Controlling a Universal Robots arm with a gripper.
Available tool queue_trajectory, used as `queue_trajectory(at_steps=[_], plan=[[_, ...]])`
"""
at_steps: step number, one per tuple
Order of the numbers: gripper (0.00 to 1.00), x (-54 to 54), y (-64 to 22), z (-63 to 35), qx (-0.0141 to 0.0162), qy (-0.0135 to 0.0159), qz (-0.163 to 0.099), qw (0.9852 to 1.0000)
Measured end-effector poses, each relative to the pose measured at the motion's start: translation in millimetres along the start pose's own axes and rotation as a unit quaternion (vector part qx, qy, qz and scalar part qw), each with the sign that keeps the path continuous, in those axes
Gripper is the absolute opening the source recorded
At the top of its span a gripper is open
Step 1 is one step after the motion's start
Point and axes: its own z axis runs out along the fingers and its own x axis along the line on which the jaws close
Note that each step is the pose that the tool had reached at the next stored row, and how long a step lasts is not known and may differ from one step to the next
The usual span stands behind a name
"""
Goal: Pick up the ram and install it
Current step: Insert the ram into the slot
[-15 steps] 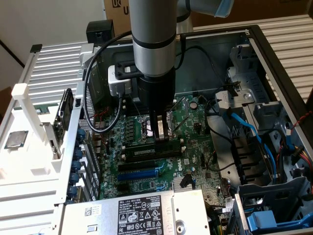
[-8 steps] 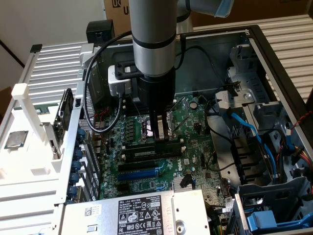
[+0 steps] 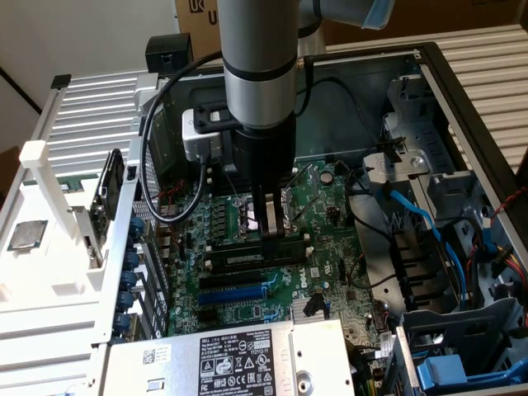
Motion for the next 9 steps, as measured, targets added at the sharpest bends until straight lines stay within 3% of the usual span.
queue_trajectory(at_steps=[9], plan=[[0.22, 0.2, 0.3, -14.2, 0.0000, 0.0000, 0.000, 1.0000]])
